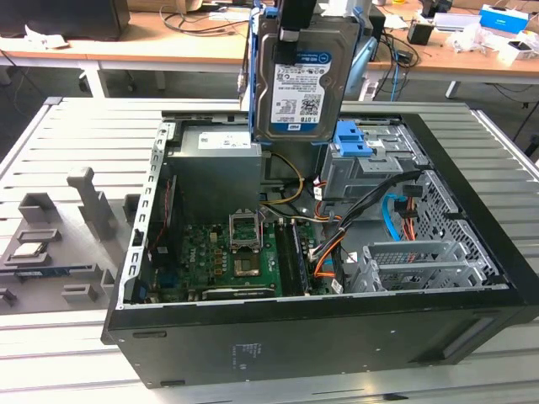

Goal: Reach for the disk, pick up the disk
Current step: 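Pick up the disk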

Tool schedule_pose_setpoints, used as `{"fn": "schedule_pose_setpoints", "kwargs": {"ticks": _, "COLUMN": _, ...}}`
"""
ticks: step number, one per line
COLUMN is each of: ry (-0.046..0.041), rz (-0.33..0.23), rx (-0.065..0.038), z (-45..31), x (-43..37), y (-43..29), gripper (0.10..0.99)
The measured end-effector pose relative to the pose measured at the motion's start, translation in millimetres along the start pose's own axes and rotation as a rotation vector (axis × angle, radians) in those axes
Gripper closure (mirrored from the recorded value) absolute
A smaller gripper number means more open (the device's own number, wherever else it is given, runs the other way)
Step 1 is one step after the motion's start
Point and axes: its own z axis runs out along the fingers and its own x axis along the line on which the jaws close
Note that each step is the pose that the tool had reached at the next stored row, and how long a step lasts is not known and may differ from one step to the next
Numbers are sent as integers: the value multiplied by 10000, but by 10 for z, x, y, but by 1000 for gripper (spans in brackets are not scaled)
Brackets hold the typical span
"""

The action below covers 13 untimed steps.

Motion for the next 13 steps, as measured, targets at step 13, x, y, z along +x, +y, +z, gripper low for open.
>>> {"fn": "schedule_pose_setpoints", "kwargs": {"ticks": 13, "ry": 8, "rz": 1, "rx": 0, "z": 4, "x": 172, "y": -5, "gripper": 722}}
